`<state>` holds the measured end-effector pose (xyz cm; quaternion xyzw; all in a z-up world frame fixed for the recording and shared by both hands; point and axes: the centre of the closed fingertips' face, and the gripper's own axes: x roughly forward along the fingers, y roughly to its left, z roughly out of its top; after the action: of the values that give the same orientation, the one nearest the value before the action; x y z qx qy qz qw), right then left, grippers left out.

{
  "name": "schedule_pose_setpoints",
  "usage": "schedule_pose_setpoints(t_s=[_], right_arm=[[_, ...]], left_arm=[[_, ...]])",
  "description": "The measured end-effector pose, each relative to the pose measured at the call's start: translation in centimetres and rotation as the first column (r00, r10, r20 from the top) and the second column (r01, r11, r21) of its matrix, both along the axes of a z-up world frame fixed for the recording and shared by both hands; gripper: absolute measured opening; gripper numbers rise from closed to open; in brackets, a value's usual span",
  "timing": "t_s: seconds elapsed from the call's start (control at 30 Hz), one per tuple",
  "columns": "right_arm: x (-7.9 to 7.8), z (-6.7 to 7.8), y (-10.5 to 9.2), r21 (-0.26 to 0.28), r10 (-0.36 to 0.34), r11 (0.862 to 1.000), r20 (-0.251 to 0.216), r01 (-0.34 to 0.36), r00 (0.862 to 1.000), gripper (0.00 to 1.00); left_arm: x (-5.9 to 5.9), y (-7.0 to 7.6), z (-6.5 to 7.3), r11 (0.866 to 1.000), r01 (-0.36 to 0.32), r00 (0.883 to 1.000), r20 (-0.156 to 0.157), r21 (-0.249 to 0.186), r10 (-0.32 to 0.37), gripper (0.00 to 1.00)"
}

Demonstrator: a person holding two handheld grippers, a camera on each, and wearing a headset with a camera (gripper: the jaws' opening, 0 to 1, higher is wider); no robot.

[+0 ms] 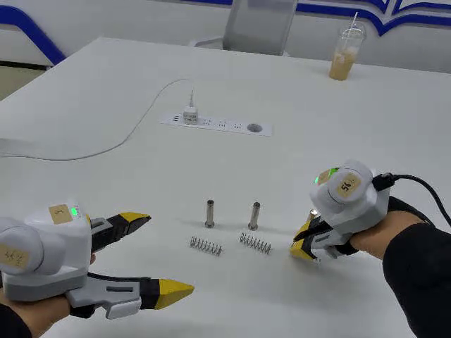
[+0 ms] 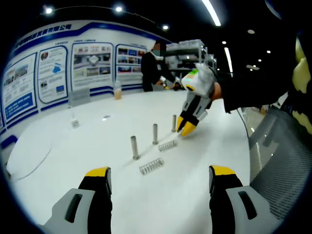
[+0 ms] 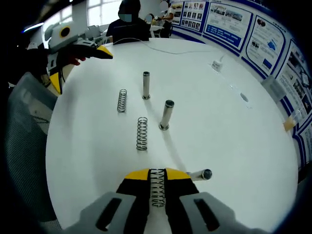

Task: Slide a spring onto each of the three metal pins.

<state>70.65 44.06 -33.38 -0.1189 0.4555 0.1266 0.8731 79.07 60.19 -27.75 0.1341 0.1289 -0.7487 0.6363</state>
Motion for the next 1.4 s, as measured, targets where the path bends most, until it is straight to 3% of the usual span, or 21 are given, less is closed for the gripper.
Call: schedule_pose_setpoints(t_s=[0.8, 1.4], right_arm=[[-0.9, 3.0, -0.5, 0.053, -0.11, 0.993, 0.135, 0.104, 0.985, 0.12], [-0.7, 5.7, -0.7, 0.162, -0.212, 0.971, 0.26, 0.174, 0.942, 0.12]], left_arm=[[-0.5, -0.3, 0.1, 1.0, 0.015, 1.0, 0.003, -0.003, -0.015, 0.83], [-0.6, -0.3, 0.1, 1.0, 0.013, 1.0, -0.001, -0.004, -0.013, 0.83]])
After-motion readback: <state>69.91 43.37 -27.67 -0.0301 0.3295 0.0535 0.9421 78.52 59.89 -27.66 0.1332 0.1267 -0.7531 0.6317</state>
